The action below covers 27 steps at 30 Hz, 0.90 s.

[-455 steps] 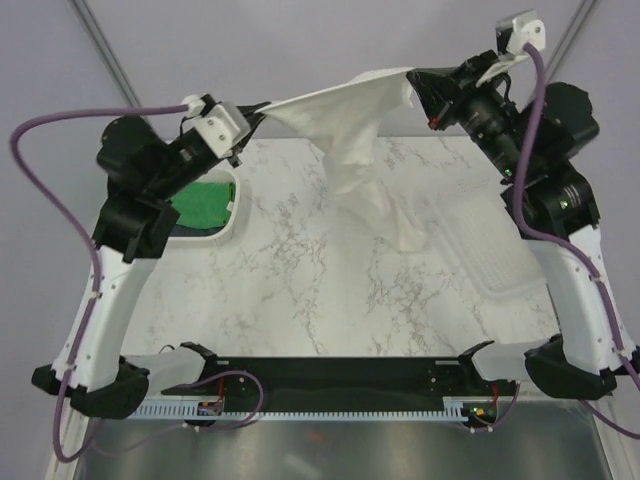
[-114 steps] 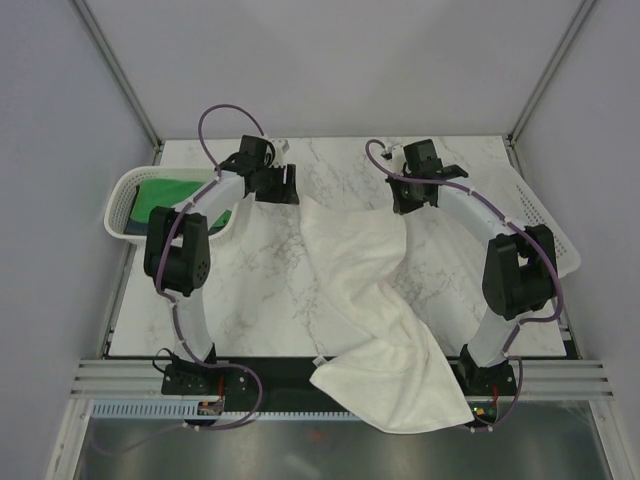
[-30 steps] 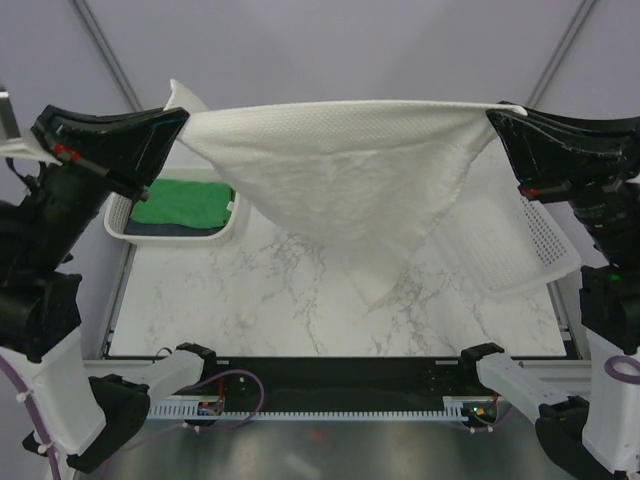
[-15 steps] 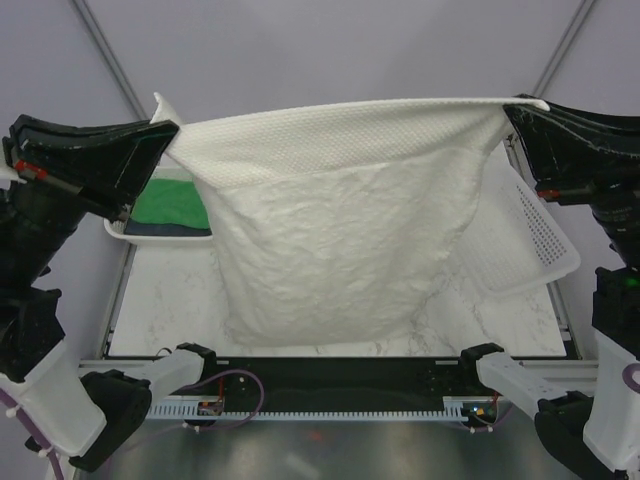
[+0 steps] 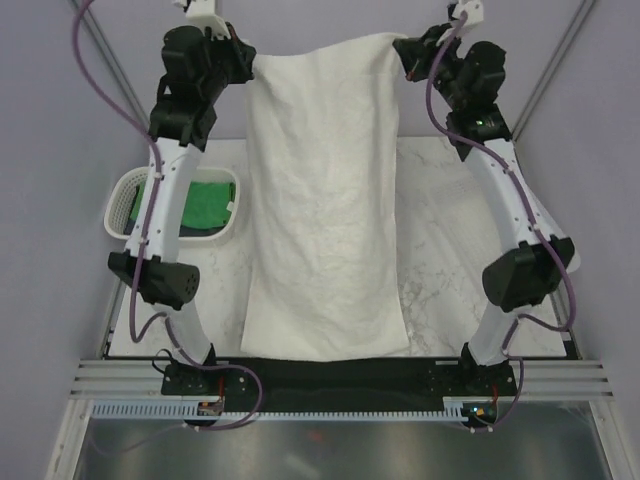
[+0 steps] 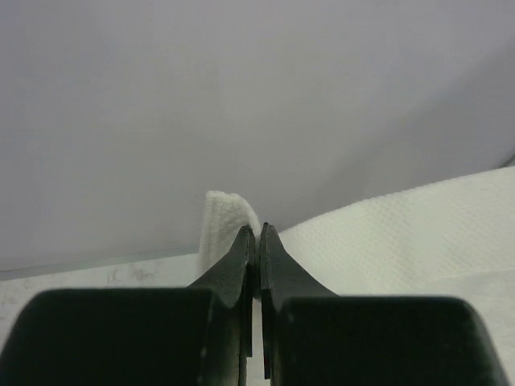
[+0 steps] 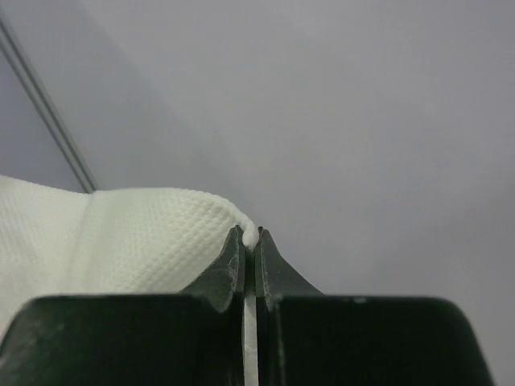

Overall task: Fold and stack the towels
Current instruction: Flatten out the crumpled towel

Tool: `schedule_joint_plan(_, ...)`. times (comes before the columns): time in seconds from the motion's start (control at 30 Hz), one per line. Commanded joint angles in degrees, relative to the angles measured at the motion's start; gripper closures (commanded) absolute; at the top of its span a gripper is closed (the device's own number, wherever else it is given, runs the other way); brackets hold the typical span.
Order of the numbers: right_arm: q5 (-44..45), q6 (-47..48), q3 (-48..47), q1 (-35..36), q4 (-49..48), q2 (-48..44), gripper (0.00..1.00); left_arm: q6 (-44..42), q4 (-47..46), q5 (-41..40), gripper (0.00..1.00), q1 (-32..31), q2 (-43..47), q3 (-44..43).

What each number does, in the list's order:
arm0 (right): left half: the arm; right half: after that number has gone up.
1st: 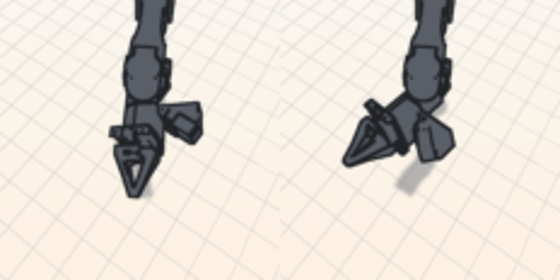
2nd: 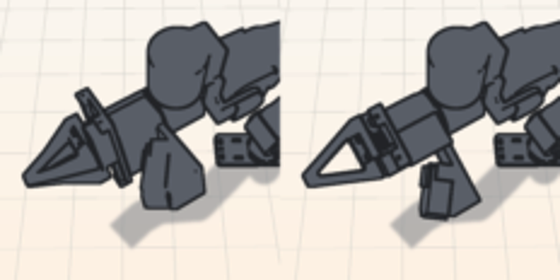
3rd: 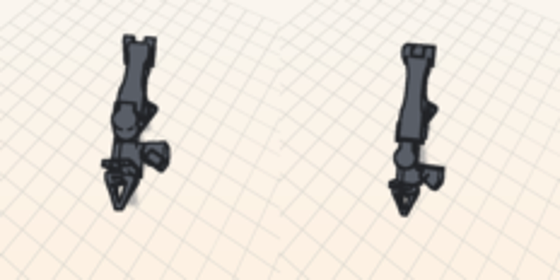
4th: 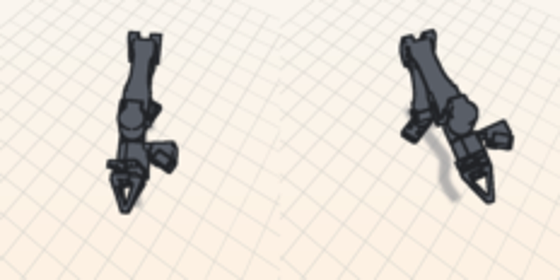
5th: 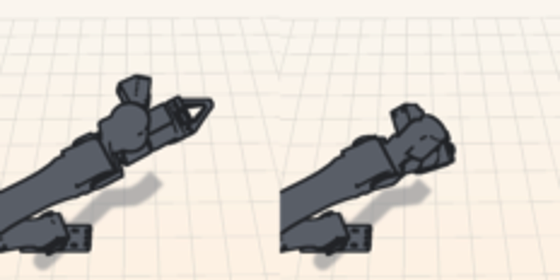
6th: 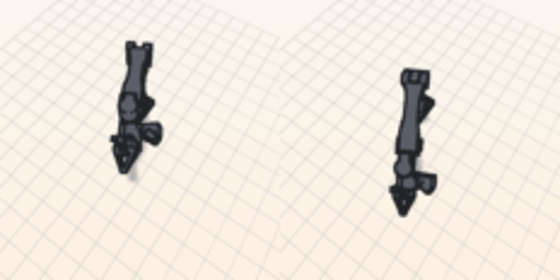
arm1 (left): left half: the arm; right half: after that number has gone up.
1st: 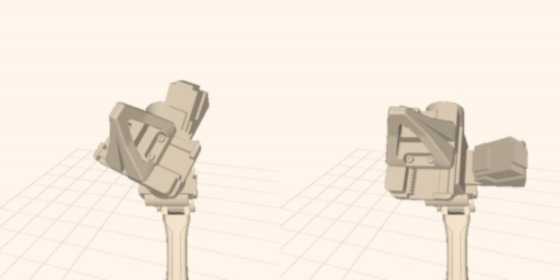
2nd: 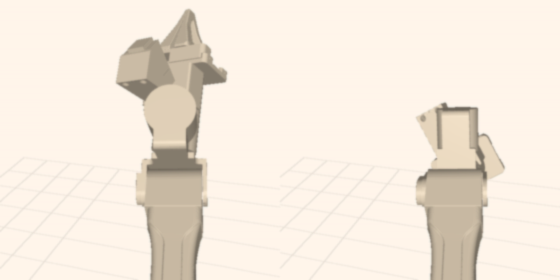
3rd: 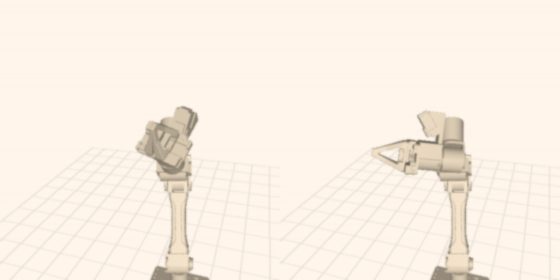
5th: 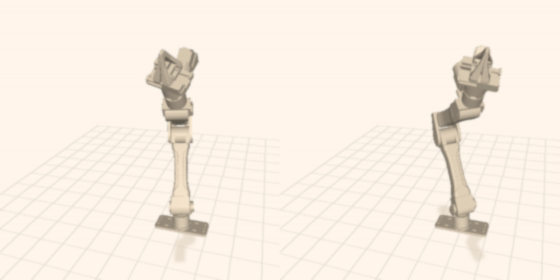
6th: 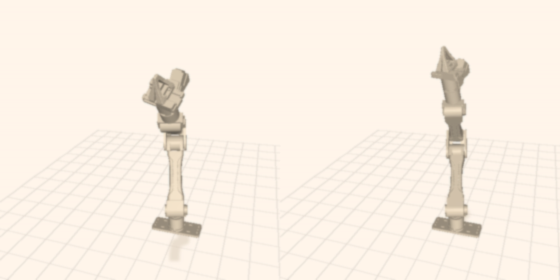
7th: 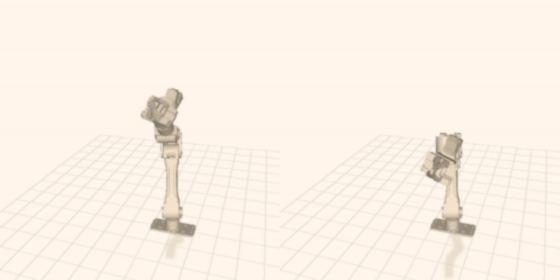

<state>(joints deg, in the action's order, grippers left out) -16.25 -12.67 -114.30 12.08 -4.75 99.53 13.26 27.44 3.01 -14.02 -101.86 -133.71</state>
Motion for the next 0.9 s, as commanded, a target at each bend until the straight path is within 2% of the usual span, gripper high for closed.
schedule_joint_plan(0.0,2.0,2.9,-5.7,-1.3,-5.8,8.2,1.00,-5.0,-15.8,-3.8,0.98,1.5,-5.3,-0.6)
schedule_joint_plan(0.13,1.4,2.9,-12.5,-2.1,-8.2,16.8,1.00,-3.0,-22.9,-1.5,0.98,2.5,-14.7,-3.5)
schedule_joint_plan(0.23,1.0,3.3,-17.4,-2.3,-8.3,22.2,1.00,-3.4,-27.0,0.1,0.98,2.5,-17.6,-3.6)
schedule_joint_plan(0.57,-1.2,3.5,-17.0,-3.3,-13.1,27.8,1.00,-5.7,-36.1,2.5,0.98,2.7,-21.1,3.7)
schedule_joint_plan(0.73,-1.3,3.1,-14.2,-3.5,-12.1,23.0,1.00,-5.3,-35.1,4.2,0.98,2.5,-17.9,5.8)
schedule_joint_plan(0.83,-4.4,2.2,-7.4,-3.3,-12.3,15.3,1.00,-4.6,-35.4,5.7,0.98,2.3,-9.7,12.6)
schedule_joint_plan(0.87,-6.3,1.9,-4.8,-3.3,-12.4,9.4,1.00,-4.2,-35.4,6.0,0.98,2.2,-7.1,14.9)
